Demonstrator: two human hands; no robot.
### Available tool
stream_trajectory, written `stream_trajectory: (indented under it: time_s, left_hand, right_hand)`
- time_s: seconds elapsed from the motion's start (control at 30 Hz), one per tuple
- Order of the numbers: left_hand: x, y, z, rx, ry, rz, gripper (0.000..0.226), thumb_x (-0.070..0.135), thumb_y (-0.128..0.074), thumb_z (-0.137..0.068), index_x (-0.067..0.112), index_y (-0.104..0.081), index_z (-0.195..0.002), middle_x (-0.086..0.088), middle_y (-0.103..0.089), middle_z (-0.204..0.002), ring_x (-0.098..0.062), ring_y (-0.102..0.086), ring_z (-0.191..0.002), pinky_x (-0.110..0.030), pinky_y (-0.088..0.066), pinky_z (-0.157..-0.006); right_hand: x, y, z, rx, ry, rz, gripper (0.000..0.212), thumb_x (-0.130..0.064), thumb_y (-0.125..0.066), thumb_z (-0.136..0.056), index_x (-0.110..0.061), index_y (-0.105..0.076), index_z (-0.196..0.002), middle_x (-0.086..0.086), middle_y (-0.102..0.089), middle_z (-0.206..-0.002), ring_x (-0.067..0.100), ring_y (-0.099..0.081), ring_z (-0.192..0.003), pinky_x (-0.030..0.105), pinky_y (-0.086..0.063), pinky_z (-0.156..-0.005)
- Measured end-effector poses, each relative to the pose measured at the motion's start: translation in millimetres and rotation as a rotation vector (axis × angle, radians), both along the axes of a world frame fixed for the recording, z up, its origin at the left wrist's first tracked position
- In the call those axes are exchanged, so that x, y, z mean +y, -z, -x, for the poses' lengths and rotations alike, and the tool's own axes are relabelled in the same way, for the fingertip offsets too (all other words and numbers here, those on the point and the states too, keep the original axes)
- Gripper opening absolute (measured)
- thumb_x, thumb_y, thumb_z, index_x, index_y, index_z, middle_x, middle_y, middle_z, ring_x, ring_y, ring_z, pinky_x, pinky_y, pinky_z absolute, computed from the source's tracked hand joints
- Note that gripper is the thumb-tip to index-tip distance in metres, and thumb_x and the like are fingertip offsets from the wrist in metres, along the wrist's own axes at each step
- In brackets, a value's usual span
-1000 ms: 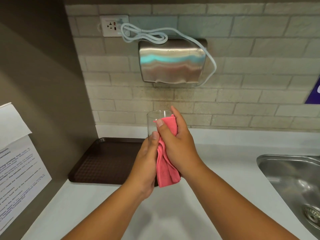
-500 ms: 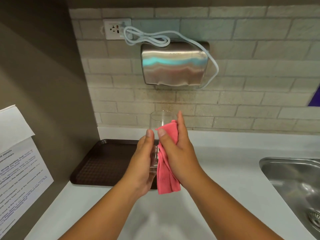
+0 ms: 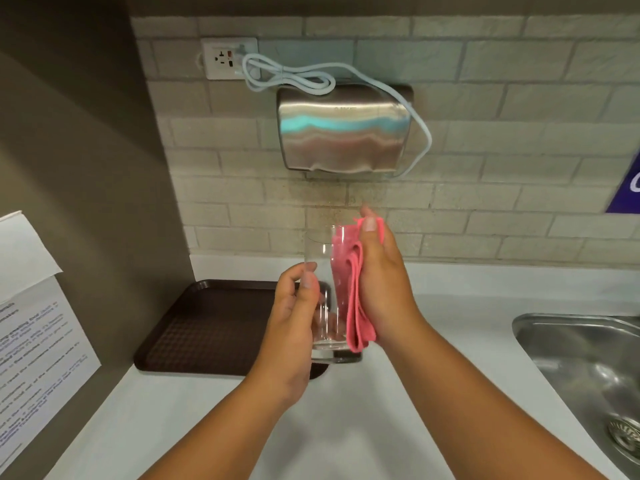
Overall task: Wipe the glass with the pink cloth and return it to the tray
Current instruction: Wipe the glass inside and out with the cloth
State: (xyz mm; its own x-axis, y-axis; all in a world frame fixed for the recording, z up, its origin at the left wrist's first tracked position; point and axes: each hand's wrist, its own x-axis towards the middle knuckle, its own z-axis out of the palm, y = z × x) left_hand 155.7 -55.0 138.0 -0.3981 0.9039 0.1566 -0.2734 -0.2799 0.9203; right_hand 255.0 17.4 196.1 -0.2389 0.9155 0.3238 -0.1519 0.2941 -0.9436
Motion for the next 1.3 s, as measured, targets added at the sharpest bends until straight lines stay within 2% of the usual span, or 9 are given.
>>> stream_trajectory:
  time_s: [0.13, 0.23, 0.37, 0.57, 0.63, 0.73, 0.93, 1.17, 1.3]
  left_hand:
    - [7.5, -4.2, 6.5, 0.023, -0.072, -0.004, 0.053, 0.068, -0.061, -0.082, 0.03, -0.064, -0.118, 0.002, -0.076, -0.089, -0.023, -0.073, -0.089, -0.044, -0.062, -0.084]
    - [9.4, -0.1, 9.1, 0.045, -0.075, 0.01, 0.051, 0.061, -0.059, -0.089, 0.025, -0.061, -0.125, 0.007, -0.084, -0.094, -0.013, -0.082, -0.093, -0.031, -0.064, -0.08]
    - [7.1, 2.5, 9.0, 0.1, -0.063, 0.056, 0.047, 0.064, -0.057, -0.091, 0.036, -0.064, -0.127, 0.001, -0.085, -0.11, -0.019, -0.081, -0.106, -0.043, -0.063, -0.093]
    - [3.4, 0.2, 12.0, -0.028, 0.053, 0.041, 0.067, 0.068, -0.054, -0.089, 0.025, -0.064, -0.139, -0.019, -0.073, -0.109, -0.027, -0.079, -0.094, -0.04, -0.066, -0.076]
    - [4.1, -4.6, 13.3, -0.135, 0.106, 0.034, 0.068, 0.067, -0.052, -0.091, 0.022, -0.065, -0.14, -0.013, -0.078, -0.105, -0.026, -0.081, -0.088, -0.041, -0.066, -0.071]
    - [5.8, -12.5, 15.8, -0.121, 0.096, 0.105, 0.068, 0.069, -0.05, -0.092, 0.024, -0.07, -0.138, -0.023, -0.077, -0.116, -0.027, -0.08, -0.094, -0.041, -0.067, -0.072]
    - [5.9, -11.0, 14.8, 0.222, 0.092, 0.382, 0.057, 0.075, -0.031, -0.102, 0.049, -0.065, -0.14, 0.007, -0.075, -0.138, -0.016, -0.07, -0.129, -0.05, -0.054, -0.112]
    - [9.0, 2.9, -13.2, 0.284, -0.101, 0.179, 0.064, 0.08, -0.028, -0.099, 0.053, -0.047, -0.154, 0.014, -0.056, -0.157, -0.01, -0.048, -0.15, -0.047, -0.039, -0.126]
    - [9.9, 3.4, -14.2, 0.316, -0.091, 0.2, 0.077, 0.084, -0.035, -0.09, 0.053, -0.038, -0.16, 0.013, -0.042, -0.167, -0.011, -0.044, -0.152, -0.047, -0.037, -0.127]
  right_hand:
    - [-32.3, 32.4, 8.8, -0.196, -0.061, -0.139, 0.06, -0.067, -0.035, -0.1, -0.061, -0.015, -0.157, -0.03, -0.03, -0.162, -0.017, -0.032, -0.14, 0.016, -0.029, -0.115]
    - [-39.2, 36.0, 15.9, -0.35, -0.008, -0.225, 0.065, -0.066, -0.031, -0.099, -0.063, 0.002, -0.155, -0.02, 0.002, -0.174, -0.032, 0.008, -0.135, 0.0, -0.005, -0.103]
    - [-19.5, 21.8, 16.3, -0.328, 0.038, -0.227, 0.072, -0.062, -0.047, -0.099, -0.053, -0.009, -0.16, -0.008, -0.023, -0.171, 0.008, -0.028, -0.152, 0.026, -0.031, -0.115]
    - [14.4, -6.9, 6.4, 0.037, -0.103, 0.131, 0.036, -0.061, -0.055, -0.098, -0.041, -0.064, -0.126, -0.006, -0.074, -0.112, 0.014, -0.076, -0.096, 0.031, -0.061, -0.08]
    - [12.7, 0.9, 6.2, 0.137, -0.146, 0.239, 0.042, -0.059, -0.049, -0.101, -0.032, -0.063, -0.131, 0.004, -0.077, -0.111, 0.02, -0.079, -0.092, 0.037, -0.063, -0.077]
    - [-1.7, 25.7, 11.1, 0.117, -0.148, 0.25, 0.05, -0.063, -0.048, -0.1, -0.035, -0.056, -0.141, 0.004, -0.072, -0.129, 0.024, -0.073, -0.112, 0.049, -0.056, -0.099]
    - [-9.9, 46.0, 8.2, -0.155, 0.003, 0.046, 0.079, -0.063, -0.055, -0.096, -0.051, -0.012, -0.162, -0.01, -0.044, -0.158, 0.013, -0.055, -0.132, 0.028, -0.044, -0.101]
    - [-9.8, 38.3, 6.2, -0.23, 0.021, -0.088, 0.089, -0.068, -0.061, -0.089, -0.057, -0.006, -0.159, -0.012, -0.037, -0.164, 0.011, -0.048, -0.142, 0.038, -0.045, -0.113]
    - [-6.9, 36.0, 2.0, -0.132, 0.006, 0.059, 0.084, -0.074, -0.058, -0.088, -0.057, -0.017, -0.158, -0.011, -0.047, -0.158, 0.006, -0.057, -0.122, 0.029, -0.048, -0.101]
